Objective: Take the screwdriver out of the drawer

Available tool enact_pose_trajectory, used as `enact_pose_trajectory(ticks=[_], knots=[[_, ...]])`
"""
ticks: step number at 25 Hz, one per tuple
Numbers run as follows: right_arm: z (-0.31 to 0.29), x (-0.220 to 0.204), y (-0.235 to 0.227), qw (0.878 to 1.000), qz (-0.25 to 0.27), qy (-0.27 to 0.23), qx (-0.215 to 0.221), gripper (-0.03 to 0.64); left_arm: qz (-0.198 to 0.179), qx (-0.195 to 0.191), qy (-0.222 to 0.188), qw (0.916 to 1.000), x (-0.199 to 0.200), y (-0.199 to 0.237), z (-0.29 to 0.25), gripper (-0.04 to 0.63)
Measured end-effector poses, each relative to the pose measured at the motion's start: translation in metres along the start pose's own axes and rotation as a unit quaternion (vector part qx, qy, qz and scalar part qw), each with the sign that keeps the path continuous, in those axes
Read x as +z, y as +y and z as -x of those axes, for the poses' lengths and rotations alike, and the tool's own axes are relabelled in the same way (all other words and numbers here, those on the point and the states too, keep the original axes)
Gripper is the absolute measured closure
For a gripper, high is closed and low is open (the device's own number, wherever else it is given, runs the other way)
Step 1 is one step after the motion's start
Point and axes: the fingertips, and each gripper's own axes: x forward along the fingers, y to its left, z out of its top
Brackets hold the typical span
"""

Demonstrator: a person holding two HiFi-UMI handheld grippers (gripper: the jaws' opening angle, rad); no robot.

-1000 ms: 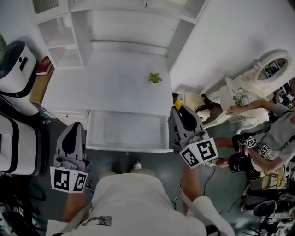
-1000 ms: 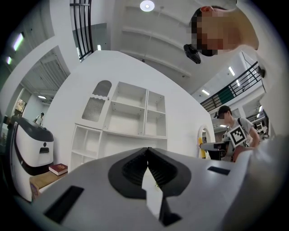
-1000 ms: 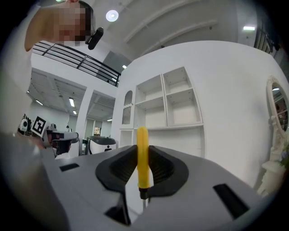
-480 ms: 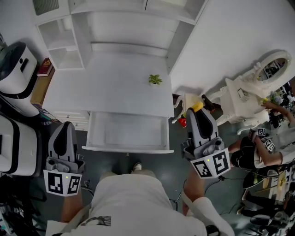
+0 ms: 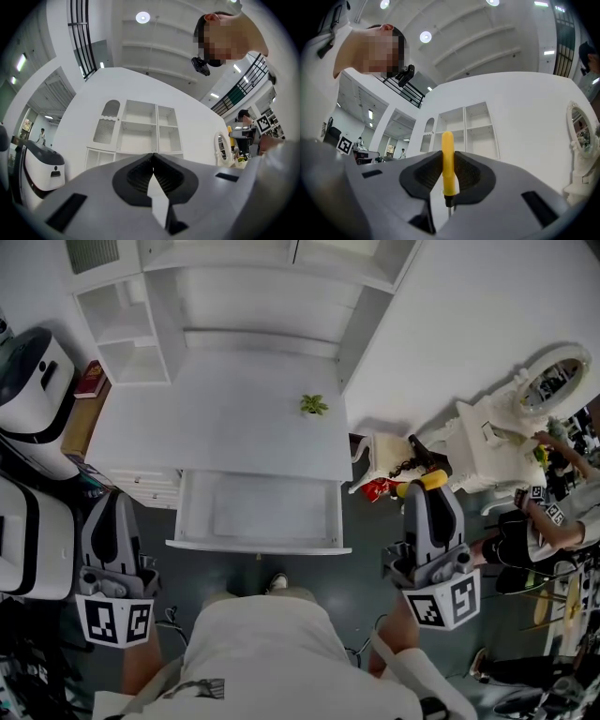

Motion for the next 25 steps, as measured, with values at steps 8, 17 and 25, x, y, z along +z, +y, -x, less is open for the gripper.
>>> enact_pose_trajectory(ticks=[8, 17, 25], knots=[[0.019, 0.009, -0.003, 1.000, -0.001, -0.006, -0.022, 0.531, -0.008, 0.014, -0.005, 0.9999, 0.006, 0.005, 0.009, 0.580], [0.015, -0.002, 0.001, 1.000, -0.009, 0.003, -0.029, 0.531, -0.005, 0.015, 0.003, 0.9999, 0.000, 0.012, 0.012, 0.580], [0.012, -0.006, 0.006, 1.000, -0.006, 0.005, -0.029, 0.531, -0.006, 0.014, -0.001, 0.9999, 0.004, 0.013, 0.013, 0.580]])
